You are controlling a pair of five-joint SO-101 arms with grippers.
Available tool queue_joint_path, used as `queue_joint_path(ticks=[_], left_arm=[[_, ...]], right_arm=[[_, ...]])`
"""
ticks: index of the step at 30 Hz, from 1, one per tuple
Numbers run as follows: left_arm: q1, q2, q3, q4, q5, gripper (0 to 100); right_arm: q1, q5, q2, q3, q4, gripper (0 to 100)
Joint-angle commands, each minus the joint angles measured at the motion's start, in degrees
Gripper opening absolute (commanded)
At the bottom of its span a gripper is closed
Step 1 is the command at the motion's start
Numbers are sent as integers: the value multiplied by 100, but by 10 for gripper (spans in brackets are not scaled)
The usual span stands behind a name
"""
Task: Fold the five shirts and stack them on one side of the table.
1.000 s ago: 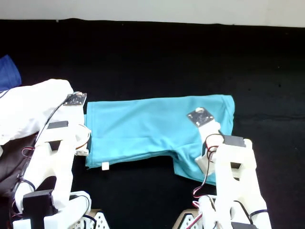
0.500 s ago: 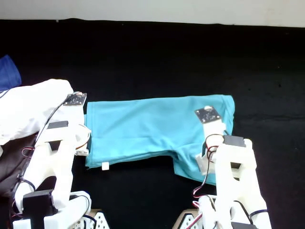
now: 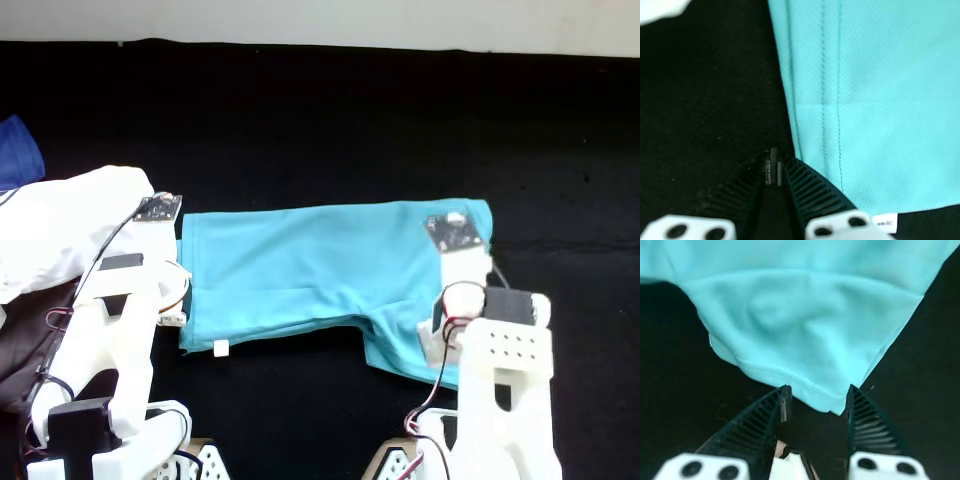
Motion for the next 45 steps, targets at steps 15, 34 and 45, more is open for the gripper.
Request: queue_joint_path(ticks=[15, 34, 45], left_arm=[[-84, 48, -4, -132, 35, 9], [-84, 48, -13, -132, 35, 9], [-84, 48, -4, -132, 35, 9]], right_arm=[[708, 237, 1174, 1121, -1991, 153], [708, 237, -488, 374, -646, 125], [708, 237, -163, 664, -708, 100]])
